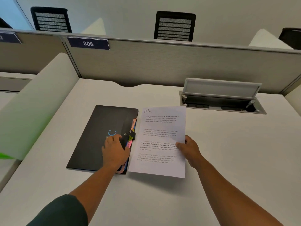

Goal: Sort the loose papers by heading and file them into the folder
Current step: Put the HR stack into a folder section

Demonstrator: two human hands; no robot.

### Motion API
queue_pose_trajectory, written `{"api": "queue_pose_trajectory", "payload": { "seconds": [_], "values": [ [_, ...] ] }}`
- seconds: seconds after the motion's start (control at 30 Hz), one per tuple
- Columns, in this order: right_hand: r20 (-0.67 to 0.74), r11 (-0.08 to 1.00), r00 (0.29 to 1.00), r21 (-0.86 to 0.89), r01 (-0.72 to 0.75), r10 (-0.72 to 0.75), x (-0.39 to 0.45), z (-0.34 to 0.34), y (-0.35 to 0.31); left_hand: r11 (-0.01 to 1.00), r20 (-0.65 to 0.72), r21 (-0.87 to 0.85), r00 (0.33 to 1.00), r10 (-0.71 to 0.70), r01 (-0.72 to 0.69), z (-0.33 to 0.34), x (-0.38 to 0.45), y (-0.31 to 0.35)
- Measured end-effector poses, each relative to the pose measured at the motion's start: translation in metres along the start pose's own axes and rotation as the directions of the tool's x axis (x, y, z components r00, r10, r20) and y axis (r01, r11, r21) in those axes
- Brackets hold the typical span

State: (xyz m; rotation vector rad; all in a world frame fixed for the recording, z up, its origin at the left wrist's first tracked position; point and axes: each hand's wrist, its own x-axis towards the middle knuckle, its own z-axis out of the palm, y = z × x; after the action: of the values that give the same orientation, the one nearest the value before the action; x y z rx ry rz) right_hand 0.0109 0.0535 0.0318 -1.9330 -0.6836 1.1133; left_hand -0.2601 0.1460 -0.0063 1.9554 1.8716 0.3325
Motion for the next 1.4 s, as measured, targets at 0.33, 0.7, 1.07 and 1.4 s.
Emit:
{"api": "queue_pose_trajectory", "payload": {
  "seconds": [0.33, 0.7, 1.07, 1.4],
  "values": [
    [-0.014, 1.0, 1.0, 0.011, -0.004, 0.004, 0.001, 0.002, 0.001, 0.983, 0.015, 0.056, 0.984, 0.175, -0.176, -0.01, -0.007, 0.018],
    [-0.008, 1.0, 1.0, 0.018, -0.016, 0.016, 0.001, 0.005, 0.002, 0.939, -0.031, 0.324, 0.99, 0.135, -0.118, -0.017, -0.01, 0.021],
    [0.002, 1.0, 1.0, 0.023, -0.002, 0.002, 0.001, 0.007, -0.001, 0.899, 0.011, 0.415, 0.989, 0.15, -0.141, -0.028, -0.012, 0.023],
    [-0.01, 0.999, 1.0, 0.029, -0.021, 0.021, -0.002, 0.004, 0.004, 0.855, 0.193, 0.435, 0.957, 0.216, -0.28, -0.051, -0.003, 0.02]
  ]
}}
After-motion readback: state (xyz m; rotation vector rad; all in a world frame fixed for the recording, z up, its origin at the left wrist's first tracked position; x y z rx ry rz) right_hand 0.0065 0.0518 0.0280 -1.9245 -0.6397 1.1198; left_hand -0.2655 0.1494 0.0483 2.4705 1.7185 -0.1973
